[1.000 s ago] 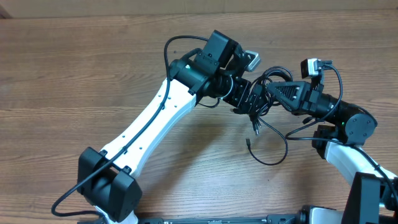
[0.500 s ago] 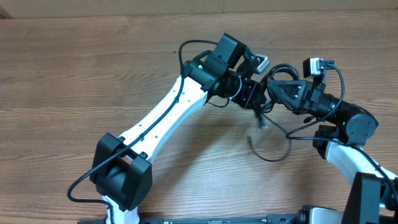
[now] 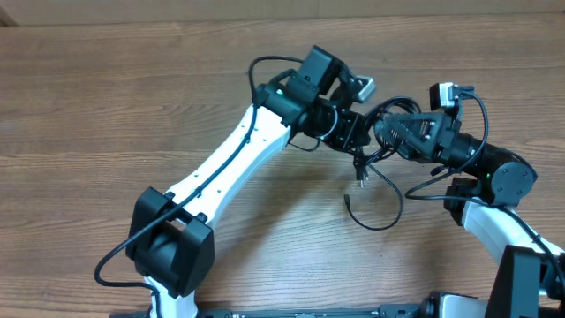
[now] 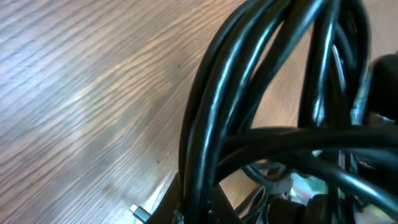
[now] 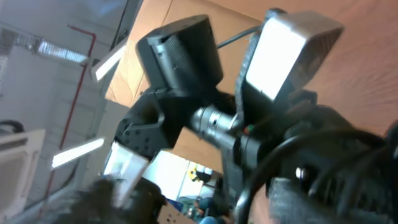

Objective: Untangle cables

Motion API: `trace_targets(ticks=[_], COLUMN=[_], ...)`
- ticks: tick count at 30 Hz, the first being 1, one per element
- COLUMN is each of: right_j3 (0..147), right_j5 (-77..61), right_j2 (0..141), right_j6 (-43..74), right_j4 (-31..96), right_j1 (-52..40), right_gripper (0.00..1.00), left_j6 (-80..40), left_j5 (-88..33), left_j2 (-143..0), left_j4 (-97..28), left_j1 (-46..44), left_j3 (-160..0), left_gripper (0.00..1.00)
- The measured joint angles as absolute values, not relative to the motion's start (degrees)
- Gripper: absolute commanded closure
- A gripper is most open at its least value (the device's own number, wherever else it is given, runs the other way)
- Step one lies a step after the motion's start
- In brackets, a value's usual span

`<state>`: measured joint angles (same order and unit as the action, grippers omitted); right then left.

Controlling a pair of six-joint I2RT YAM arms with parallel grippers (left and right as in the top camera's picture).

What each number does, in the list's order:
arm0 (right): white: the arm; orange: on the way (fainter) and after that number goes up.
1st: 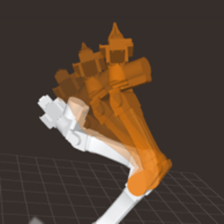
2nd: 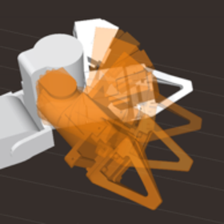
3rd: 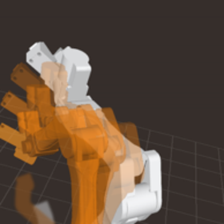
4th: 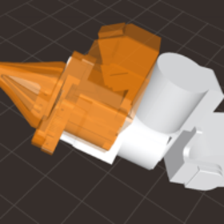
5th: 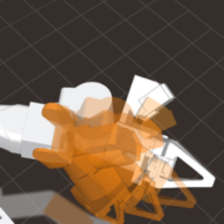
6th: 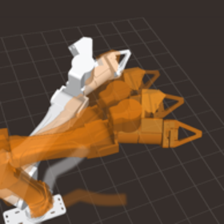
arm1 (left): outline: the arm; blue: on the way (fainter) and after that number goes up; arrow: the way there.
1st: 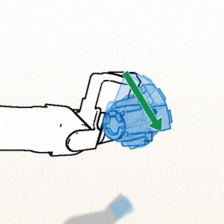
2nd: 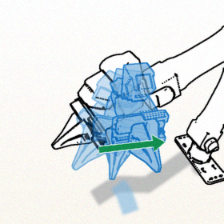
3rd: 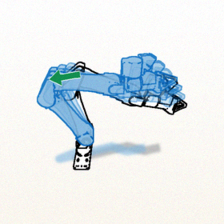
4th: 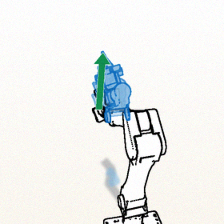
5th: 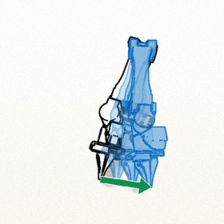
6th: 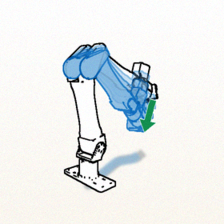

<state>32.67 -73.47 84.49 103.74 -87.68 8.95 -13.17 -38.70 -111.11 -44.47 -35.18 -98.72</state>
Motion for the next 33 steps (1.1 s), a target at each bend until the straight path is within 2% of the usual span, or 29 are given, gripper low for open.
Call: trace_targets(ticks=[5, 15, 33], right_j3=[32.7, 32.7, 32.7], right_j5=[-74.5, -76.6, -77.2], right_j2=[84.4, 84.2, 84.2], right_j6=[98.7, 82.3, 65.6], right_j4=[-85.7, -64.3, -63.8], right_j1=[8.9, 8.9, 8.9], right_gripper=[0.0, 0.0, 0.04], left_j6=[-13.1, -12.6, -6.3], left_j5=[-41.9, -46.1, -47.9], left_j2=[-111.4, -111.4, -111.4], left_j4=[-46.0, -50.0, -54.6], left_j1=[-31.6, -26.2, -26.3], left_j3=[-98.7, -98.7, -98.7], left_gripper=[0.96, 0.96, 0.96])
